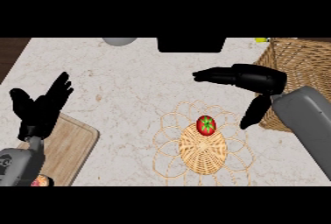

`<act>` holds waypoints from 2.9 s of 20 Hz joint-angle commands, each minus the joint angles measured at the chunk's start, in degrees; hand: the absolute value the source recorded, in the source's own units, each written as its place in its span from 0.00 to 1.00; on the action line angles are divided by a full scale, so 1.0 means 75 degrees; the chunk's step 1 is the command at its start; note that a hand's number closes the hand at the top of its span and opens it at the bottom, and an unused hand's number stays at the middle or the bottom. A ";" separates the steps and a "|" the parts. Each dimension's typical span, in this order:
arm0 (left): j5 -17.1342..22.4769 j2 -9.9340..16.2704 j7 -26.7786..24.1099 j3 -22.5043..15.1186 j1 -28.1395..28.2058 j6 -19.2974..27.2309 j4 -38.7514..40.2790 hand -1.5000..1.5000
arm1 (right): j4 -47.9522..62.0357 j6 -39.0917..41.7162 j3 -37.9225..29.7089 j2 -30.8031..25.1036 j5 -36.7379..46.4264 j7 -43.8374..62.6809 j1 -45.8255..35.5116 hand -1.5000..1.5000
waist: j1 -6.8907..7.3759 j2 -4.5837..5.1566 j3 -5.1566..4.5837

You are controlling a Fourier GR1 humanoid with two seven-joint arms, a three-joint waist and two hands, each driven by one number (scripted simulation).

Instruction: Pick the tomato from the placemat and place it in the basket

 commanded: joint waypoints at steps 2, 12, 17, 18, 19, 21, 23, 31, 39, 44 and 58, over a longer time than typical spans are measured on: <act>-0.0070 -0.0018 -0.0361 0.0144 0.0260 -0.0260 0.0014 0.50 | 0.0618 -0.0110 0.0070 0.0916 0.0053 -0.0571 0.0303 0.00 | -0.0018 -0.0015 -0.0004; -0.0354 -0.0167 0.0634 0.0379 0.0011 0.0034 -0.0530 0.50 | 0.1309 -0.0314 0.0702 0.1004 0.1677 -0.0947 0.0324 0.00 | -0.0084 -0.0046 -0.0002; -0.0497 -0.0249 -0.0216 0.0680 0.0547 -0.0476 -0.0241 0.50 | 0.1833 -0.0867 0.0518 0.1298 0.2417 -0.1281 0.0411 0.00 | -0.0082 -0.0037 -0.0005; -0.0415 -0.0334 0.0080 0.0657 0.0204 -0.0636 -0.0036 0.50 | 0.2265 -0.0807 0.0379 0.1846 0.2454 -0.1101 -0.0015 0.00 | -0.0068 -0.0027 -0.0005; -0.0535 -0.0507 0.0013 0.0559 0.0027 -0.0478 0.0029 0.50 | 0.2996 -0.1348 0.0545 0.1947 0.2768 -0.1576 0.0011 0.00 | -0.0043 -0.0011 -0.0003; -0.0517 -0.0128 0.0470 0.0734 0.0263 -0.0606 -0.0522 0.50 | 0.2965 -0.0909 0.0160 0.1695 0.2582 -0.1750 -0.0331 0.00 | -0.0014 -0.0024 -0.0002; -0.0608 -0.0480 0.0455 0.0671 0.0093 -0.0397 -0.0311 0.50 | 0.3162 -0.1076 0.0194 0.1372 0.2684 -0.2419 0.0026 0.00 | -0.0050 -0.0017 -0.0002; -0.0490 -0.0203 0.0257 0.1108 -0.0024 -0.0872 0.0081 0.50 | 0.3321 -0.0918 0.0528 0.1585 0.2747 -0.2850 0.0119 0.00 | -0.0059 -0.0012 -0.0004; -0.0964 -0.0752 0.0355 0.0976 -0.0487 -0.0642 0.0383 0.50 | 0.3464 -0.1515 0.0291 0.1782 0.3226 -0.2560 0.0085 0.00 | -0.0093 -0.0012 -0.0004; -0.1097 -0.0827 -0.0105 0.1180 -0.0180 -0.0890 0.0615 0.50 | 0.2843 -0.1421 0.0151 0.1684 0.3596 -0.2379 0.0372 0.00 | -0.0120 -0.0030 -0.0006; -0.1173 -0.0876 0.0538 0.1381 -0.0232 -0.0996 -0.0138 0.50 | 0.3975 -0.2905 0.0285 0.2552 0.5112 -0.2963 0.0299 1.00 | -0.0070 -0.0023 -0.0003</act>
